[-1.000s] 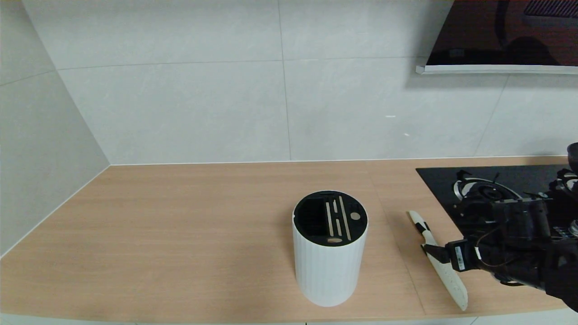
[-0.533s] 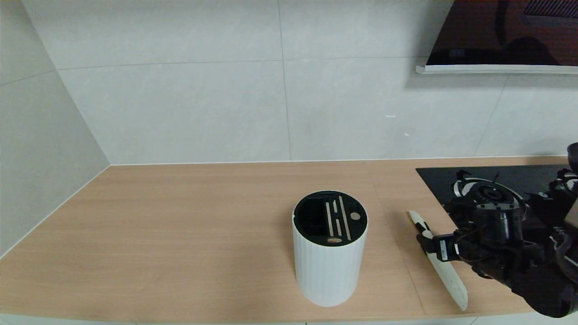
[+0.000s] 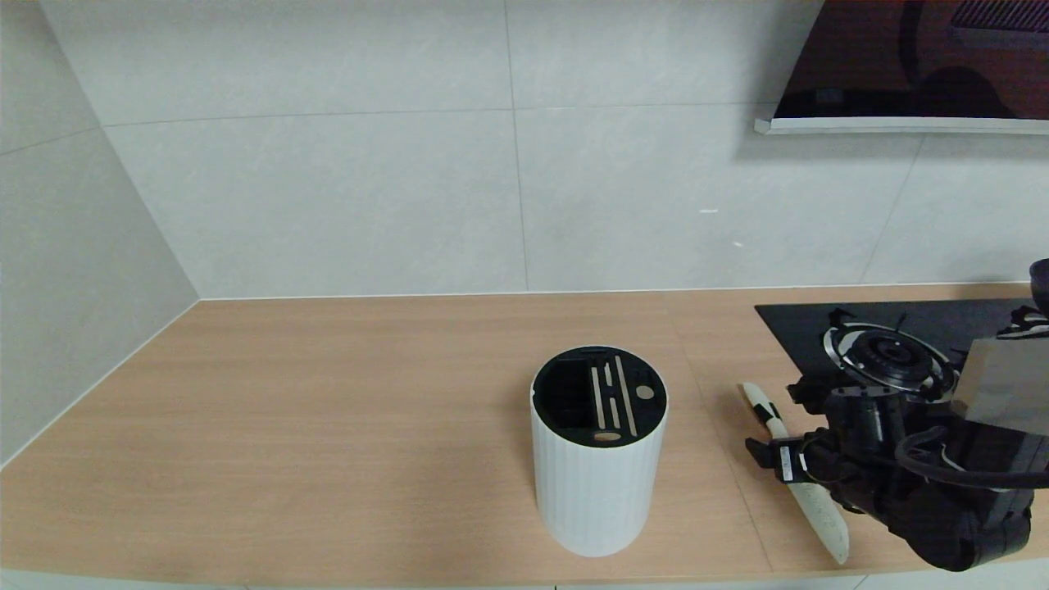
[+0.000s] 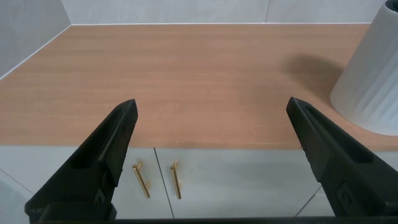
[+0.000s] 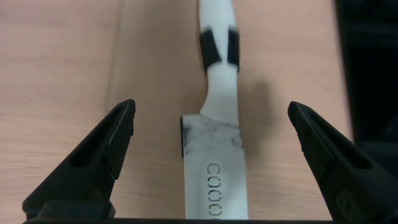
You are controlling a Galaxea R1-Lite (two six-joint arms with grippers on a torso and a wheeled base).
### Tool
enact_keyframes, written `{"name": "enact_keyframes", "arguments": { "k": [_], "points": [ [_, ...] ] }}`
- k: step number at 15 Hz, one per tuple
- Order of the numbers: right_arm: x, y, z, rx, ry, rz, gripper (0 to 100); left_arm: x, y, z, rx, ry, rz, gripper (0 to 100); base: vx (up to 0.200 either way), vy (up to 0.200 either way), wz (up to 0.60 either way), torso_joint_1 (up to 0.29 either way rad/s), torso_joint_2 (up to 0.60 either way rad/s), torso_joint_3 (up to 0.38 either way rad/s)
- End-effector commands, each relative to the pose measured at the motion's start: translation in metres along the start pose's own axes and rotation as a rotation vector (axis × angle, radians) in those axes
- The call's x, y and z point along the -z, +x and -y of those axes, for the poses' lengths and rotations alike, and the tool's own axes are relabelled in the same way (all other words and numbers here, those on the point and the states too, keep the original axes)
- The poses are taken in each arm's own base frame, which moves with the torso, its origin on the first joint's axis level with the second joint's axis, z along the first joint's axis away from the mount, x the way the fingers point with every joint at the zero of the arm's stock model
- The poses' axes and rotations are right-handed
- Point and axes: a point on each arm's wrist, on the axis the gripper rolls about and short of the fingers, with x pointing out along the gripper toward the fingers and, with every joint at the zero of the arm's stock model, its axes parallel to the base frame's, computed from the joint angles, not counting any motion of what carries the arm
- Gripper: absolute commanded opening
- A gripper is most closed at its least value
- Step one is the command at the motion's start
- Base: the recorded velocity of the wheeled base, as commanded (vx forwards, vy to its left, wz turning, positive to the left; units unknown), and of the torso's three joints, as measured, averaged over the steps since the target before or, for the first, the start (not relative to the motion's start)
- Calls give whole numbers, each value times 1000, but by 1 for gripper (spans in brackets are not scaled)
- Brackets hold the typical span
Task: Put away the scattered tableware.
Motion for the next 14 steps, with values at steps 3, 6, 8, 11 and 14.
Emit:
{"name": "enact_keyframes", "arguments": {
  "k": [3,6,8,11,14],
  "points": [
    [6,4,2,6,0,-21,100,0,0,0,0,0,0,100,0,0,0,0,0,0],
    [5,4,5,16,5,-21,100,0,0,0,0,0,0,100,0,0,0,0,0,0],
    [7,5,5,15,3,-25,100,0,0,0,0,0,0,100,0,0,0,0,0,0],
    [7,6,5,15,0,-28,100,0,0,0,0,0,0,100,0,0,0,0,0,0],
    [8,6,5,17,-2,-30,100,0,0,0,0,0,0,100,0,0,0,0,0,0]
  ]
}}
